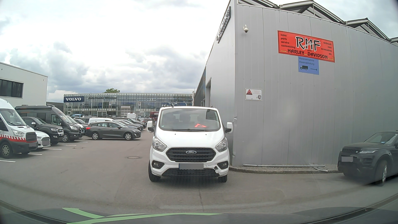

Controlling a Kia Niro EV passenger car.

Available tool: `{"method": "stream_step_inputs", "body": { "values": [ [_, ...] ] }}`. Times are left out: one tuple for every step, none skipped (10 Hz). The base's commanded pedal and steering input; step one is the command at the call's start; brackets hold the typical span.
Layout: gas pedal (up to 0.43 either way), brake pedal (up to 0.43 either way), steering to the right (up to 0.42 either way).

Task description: Follow the waypoints while adhering to traffic rules and regulations

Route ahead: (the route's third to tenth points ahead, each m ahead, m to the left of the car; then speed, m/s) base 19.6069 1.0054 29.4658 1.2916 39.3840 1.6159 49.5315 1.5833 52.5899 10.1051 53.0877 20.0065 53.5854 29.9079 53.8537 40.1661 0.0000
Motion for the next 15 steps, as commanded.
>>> {"method": "stream_step_inputs", "body": {
  "values": [
    [0.000, 0.463, 0.006],
    [0.000, 0.457, 0.006],
    [0.000, 0.457, 0.006],
    [0.000, 0.457, 0.006],
    [0.000, 0.463, 0.006],
    [0.000, 0.463, 0.006],
    [0.000, 0.457, 0.006],
    [0.000, 0.457, 0.005],
    [0.000, 0.457, 0.006],
    [0.000, 0.457, 0.006],
    [0.000, 0.457, 0.006],
    [0.000, 0.457, 0.006],
    [0.000, 0.463, 0.006],
    [0.000, 0.457, 0.005],
    [0.000, 0.457, 0.006]
  ]
}}
